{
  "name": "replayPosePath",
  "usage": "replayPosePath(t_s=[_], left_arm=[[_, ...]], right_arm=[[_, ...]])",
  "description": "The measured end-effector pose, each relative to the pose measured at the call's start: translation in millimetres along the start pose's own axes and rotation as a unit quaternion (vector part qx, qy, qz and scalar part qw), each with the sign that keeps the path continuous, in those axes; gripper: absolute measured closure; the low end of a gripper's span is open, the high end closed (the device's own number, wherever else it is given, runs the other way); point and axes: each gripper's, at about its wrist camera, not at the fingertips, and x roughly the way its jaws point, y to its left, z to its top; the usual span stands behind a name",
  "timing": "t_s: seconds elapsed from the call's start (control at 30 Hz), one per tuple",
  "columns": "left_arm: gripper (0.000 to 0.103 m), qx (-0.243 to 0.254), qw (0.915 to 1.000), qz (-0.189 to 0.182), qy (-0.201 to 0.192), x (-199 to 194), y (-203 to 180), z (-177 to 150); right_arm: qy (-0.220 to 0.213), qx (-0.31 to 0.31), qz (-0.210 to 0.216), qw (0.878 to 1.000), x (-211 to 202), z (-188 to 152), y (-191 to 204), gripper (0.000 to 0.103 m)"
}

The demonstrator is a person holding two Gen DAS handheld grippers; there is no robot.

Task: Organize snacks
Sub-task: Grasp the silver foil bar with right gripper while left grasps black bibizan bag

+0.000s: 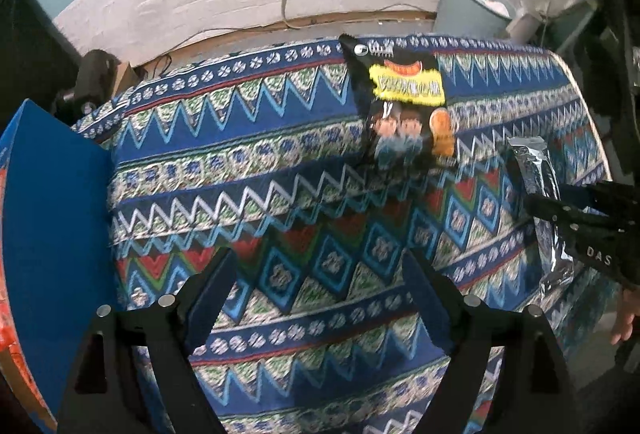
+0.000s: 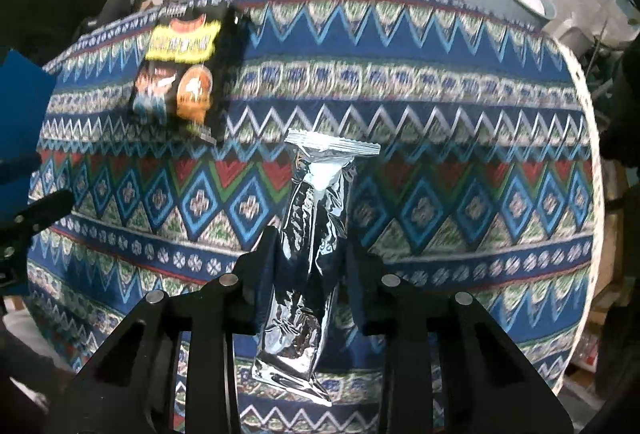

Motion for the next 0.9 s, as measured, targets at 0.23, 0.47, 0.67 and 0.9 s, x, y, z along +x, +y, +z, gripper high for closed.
replayPosePath(t_s=[0.23,0.47,0.67,0.9], left_arm=[[0.017,0.002,0.9999,-0.003,-0.014,2.2,-12.6,31.4],[0.016,0.005,0.9998,-0.006,-0.020,6.9,-31.0,69.9],[0.016,-0.005,0.9995,-0.030,-0.007,26.4,-48.1,92.3],[0.016,-0.050,0.9979,-0.040,0.001,47.0,-49.0,95.9]], right_arm=[[-0.016,-0.036,-0.003,0.999,-29.3,41.2,-10.3,0.073],[-0.026,-0.061,0.000,0.998,-55.4,79.7,-17.9,0.073],[-0.032,-0.091,-0.010,0.995,-54.4,81.7,-20.3,0.073],[-0.034,-0.078,0.005,0.996,-46.2,86.4,-25.5,0.073]])
